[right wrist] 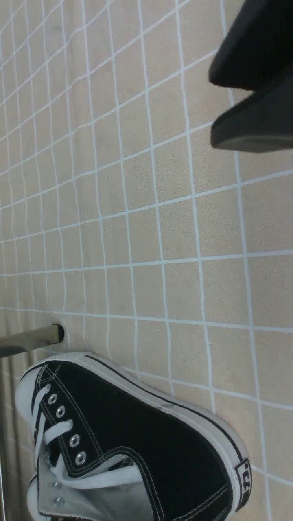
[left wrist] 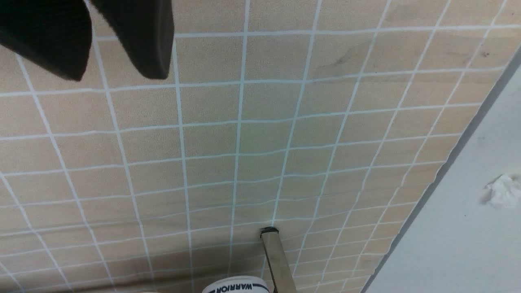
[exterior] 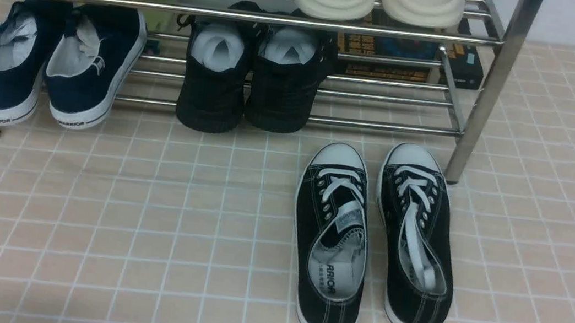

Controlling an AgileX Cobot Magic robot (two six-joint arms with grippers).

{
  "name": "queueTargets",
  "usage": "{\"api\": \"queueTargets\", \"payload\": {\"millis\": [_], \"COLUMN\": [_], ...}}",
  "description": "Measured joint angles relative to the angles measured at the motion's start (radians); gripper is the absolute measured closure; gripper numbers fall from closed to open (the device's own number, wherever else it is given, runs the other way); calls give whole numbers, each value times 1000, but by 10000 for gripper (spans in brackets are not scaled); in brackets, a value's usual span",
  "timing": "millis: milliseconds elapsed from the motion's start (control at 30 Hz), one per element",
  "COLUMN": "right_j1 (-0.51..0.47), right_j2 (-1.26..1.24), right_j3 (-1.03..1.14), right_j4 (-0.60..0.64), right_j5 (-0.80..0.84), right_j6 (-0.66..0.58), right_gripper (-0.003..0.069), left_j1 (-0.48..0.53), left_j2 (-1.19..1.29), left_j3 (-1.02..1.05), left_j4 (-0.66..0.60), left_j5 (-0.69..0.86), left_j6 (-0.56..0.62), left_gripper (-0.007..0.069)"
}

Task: Take the shoes off the shelf from the light coffee tablecloth by hand.
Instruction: 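Grasp the leftmost shoe on the bottom shelf of the shoe rack with the left gripper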

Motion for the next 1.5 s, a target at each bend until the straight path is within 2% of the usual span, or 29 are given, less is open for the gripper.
{"api": "queueTargets", "payload": {"millis": [1500], "right_j1": [0], "right_j2": [0], "right_j3": [0], "right_j4": [0], "right_j5": [0], "right_j6": [-2], "right_gripper": [448], "left_j1": [0], "left_j2": [0], "left_j3": [0], "left_j4": [0], "left_j5": [0], "left_j6": [0], "left_gripper": [384]}}
